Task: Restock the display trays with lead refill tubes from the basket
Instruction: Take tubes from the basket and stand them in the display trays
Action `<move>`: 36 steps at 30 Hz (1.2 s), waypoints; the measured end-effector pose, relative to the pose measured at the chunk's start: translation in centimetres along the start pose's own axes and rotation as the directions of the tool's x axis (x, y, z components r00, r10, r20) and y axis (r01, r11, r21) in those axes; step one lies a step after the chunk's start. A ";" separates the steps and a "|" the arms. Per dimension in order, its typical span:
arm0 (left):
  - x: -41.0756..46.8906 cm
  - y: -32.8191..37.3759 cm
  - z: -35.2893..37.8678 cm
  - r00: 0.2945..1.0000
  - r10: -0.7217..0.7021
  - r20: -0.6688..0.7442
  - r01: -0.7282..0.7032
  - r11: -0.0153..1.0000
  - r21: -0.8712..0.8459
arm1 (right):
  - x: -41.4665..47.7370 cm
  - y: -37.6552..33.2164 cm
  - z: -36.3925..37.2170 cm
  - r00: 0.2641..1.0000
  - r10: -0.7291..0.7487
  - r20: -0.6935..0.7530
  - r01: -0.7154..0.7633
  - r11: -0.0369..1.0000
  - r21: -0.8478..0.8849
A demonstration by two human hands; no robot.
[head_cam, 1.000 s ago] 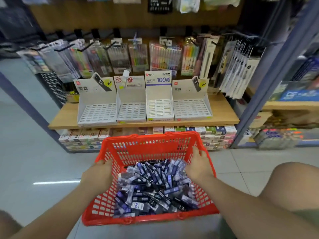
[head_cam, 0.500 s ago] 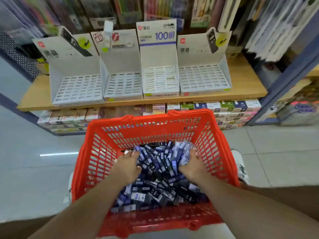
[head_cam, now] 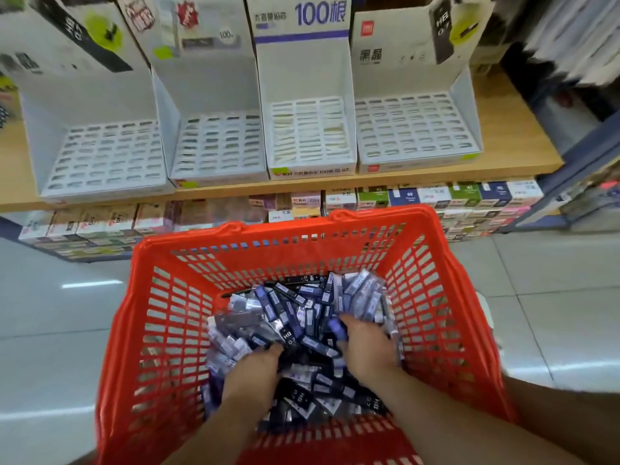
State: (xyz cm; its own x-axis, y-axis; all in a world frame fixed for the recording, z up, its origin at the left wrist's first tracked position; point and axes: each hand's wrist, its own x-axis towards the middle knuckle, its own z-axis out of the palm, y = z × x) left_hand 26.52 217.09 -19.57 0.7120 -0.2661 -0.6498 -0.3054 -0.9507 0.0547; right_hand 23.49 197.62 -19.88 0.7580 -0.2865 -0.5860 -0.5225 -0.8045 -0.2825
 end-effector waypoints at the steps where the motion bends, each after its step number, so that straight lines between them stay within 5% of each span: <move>1: -0.1 -0.1 -0.4 0.999 -0.023 -0.034 0.021 0.998 -0.054 | 0.0 0.0 -0.5 1.000 0.018 -0.025 -0.017 0.998 0.052; 6: -0.5 -0.1 -4.0 0.991 -0.099 -0.093 0.046 0.890 -0.454 | -0.7 0.2 -3.4 0.996 0.049 -0.077 -0.025 0.958 0.285; 11: -1.7 0.3 -7.5 0.992 -0.093 -0.083 0.013 0.737 -0.676 | -1.9 -0.7 -6.9 0.988 0.007 -0.154 0.051 0.926 0.374; 13: -2.4 0.7 -8.8 0.990 -0.132 -0.049 0.025 0.507 -0.862 | -2.5 -1.6 -8.7 0.982 0.017 -0.186 0.094 0.816 0.571; 16: -3.7 1.6 -11.0 0.996 -0.055 0.068 0.059 -0.147 -0.987 | -3.7 -3.4 -11.6 0.995 0.053 -0.084 0.063 0.319 0.946; 18: -4.4 2.3 -12.5 0.999 -0.003 0.039 0.036 -0.274 -0.961 | -4.5 -4.3 -13.0 0.997 0.021 -0.073 0.067 0.190 0.980; 25: -6.5 3.9 -16.5 0.994 -0.033 -0.107 -0.112 -0.402 -0.909 | -6.7 -5.6 -15.2 0.996 -0.017 -0.083 0.083 0.005 0.997; 28: -6.7 3.9 -17.9 0.973 -0.121 -0.198 -0.229 -0.343 -0.911 | -7.5 -4.9 -16.0 0.991 -0.137 -0.014 0.030 0.118 0.993; 32: -7.3 4.0 -19.5 0.937 -0.167 -0.308 -0.332 -0.143 -0.932 | -7.8 -4.2 -17.2 0.959 -0.277 0.058 0.043 0.345 0.938; 36: -8.2 4.6 -20.8 0.920 -0.121 -0.372 -0.384 -0.098 -0.918 | -8.4 -4.7 -18.2 0.924 -0.379 0.053 0.148 0.481 0.864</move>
State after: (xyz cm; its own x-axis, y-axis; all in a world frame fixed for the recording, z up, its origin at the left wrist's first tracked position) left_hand 32.43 211.62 1.79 0.9274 -0.1888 -0.3230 0.3374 0.0486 0.9401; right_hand 26.70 194.27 0.20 0.8778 0.0681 -0.4741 -0.4763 0.0208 -0.8790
